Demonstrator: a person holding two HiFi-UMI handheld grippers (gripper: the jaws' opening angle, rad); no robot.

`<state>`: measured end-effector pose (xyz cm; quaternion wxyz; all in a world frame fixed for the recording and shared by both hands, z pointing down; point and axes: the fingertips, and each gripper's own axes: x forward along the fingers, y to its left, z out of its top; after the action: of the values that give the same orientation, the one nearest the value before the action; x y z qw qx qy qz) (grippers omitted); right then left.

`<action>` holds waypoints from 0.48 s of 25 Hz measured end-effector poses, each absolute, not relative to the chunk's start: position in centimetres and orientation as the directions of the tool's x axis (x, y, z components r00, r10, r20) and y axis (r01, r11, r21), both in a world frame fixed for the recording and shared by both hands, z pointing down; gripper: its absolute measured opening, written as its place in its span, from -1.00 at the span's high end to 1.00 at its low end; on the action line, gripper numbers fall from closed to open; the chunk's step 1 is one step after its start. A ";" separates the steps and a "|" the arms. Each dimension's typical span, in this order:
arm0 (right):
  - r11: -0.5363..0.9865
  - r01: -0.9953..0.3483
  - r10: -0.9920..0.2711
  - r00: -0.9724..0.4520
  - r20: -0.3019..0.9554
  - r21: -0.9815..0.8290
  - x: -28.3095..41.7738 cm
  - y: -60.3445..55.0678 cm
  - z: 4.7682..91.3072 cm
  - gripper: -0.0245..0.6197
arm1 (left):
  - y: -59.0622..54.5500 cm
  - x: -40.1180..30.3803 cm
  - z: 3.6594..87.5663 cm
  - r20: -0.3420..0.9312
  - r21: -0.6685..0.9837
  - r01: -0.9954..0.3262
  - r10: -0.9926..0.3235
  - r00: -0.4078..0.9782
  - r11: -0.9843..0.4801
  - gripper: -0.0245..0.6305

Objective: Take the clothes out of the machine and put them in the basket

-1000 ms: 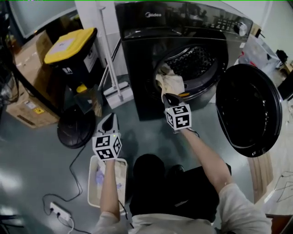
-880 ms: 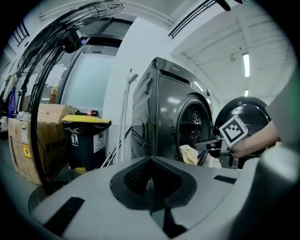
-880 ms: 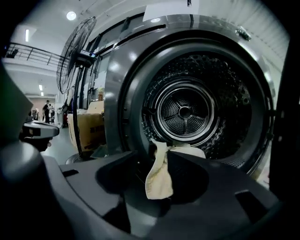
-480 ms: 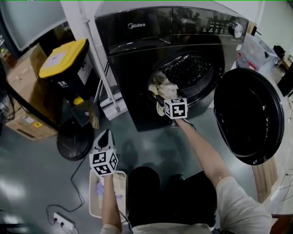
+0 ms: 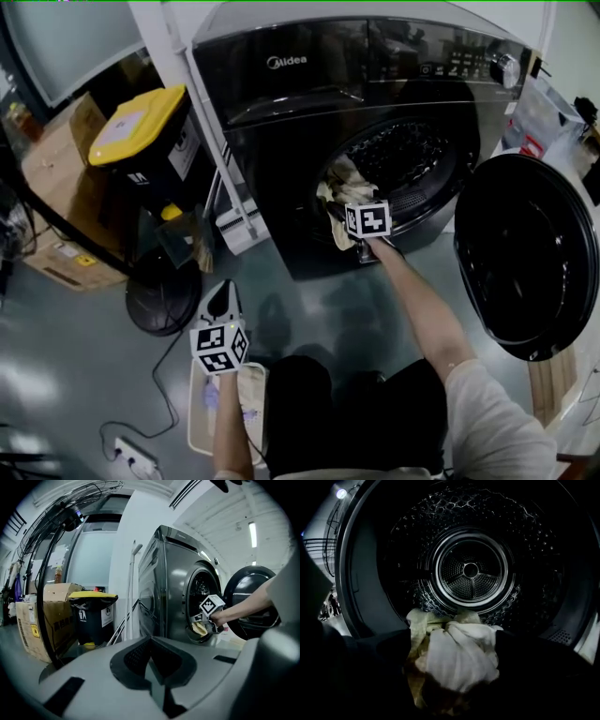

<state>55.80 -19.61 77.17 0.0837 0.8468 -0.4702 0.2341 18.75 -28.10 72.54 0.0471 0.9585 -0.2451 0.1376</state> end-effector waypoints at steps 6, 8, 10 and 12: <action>-0.542 -0.829 -0.780 0.435 0.449 -0.138 56.0 -19.6 77.9 -0.76 | -28.8 18.6 72.4 0.285 0.013 -0.489 -0.465 0.838 -0.872 0.87; -0.541 -0.830 -0.781 0.438 0.446 -0.133 56.0 -19.5 77.8 -0.76 | -28.7 18.7 72.3 0.284 0.014 -0.485 -0.462 0.840 -0.874 0.86; -0.533 -0.836 -0.784 0.430 0.447 -0.131 55.9 -19.5 77.9 -0.75 | -28.5 18.8 72.4 0.285 0.014 -0.481 -0.458 0.842 -0.876 0.87; -0.515 -0.846 -0.792 0.409 0.453 -0.138 55.5 -19.5 77.9 -0.68 | -28.2 19.0 72.3 0.285 0.006 -0.475 -0.454 0.844 -0.880 0.86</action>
<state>55.53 -19.54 77.95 0.0564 0.8373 -0.4891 0.2377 18.95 -28.17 72.35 0.0382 0.9595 -0.2421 0.1389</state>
